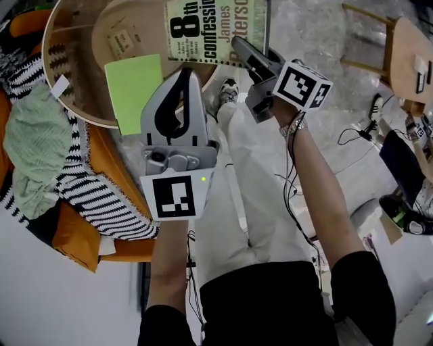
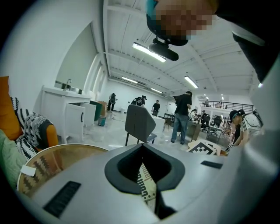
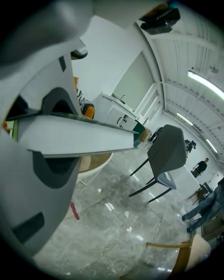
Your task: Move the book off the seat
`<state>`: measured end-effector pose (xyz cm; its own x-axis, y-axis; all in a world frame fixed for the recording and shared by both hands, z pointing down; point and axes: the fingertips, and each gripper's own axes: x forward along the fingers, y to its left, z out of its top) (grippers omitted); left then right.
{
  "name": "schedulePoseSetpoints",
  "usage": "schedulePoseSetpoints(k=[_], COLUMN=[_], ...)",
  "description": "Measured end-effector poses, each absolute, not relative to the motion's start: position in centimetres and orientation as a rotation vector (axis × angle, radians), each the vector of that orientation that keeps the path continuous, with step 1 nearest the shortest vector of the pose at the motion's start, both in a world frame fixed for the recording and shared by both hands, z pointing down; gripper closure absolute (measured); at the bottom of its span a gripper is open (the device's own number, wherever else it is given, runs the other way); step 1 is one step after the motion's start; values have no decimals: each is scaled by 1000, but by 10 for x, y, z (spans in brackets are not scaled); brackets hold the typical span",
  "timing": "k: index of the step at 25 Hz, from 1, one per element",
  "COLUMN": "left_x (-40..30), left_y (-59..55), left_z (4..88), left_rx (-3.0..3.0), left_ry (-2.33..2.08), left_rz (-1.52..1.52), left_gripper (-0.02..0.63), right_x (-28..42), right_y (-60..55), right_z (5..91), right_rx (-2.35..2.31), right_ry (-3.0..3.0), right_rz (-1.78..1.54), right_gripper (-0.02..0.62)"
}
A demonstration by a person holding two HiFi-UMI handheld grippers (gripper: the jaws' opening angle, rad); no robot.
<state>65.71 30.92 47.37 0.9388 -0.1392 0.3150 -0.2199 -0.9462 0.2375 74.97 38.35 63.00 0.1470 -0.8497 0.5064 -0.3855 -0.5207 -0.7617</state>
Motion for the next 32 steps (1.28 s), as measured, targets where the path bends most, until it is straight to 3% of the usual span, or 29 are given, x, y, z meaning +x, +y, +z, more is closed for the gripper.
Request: schedulePoseSetpoints(k=[12, 32], left_x=[664, 669], left_y=[301, 300], left_z=[485, 514], left_rx=[2815, 2792], left_ry=[-296, -293], left_rz=[435, 494], left_gripper=[597, 595], right_x=[766, 770], right_y=[387, 390], right_z=[659, 712], right_rx=[-2048, -2054], right_ry=[1212, 1126], right_rz=[-1372, -1441], right_gripper=[400, 301])
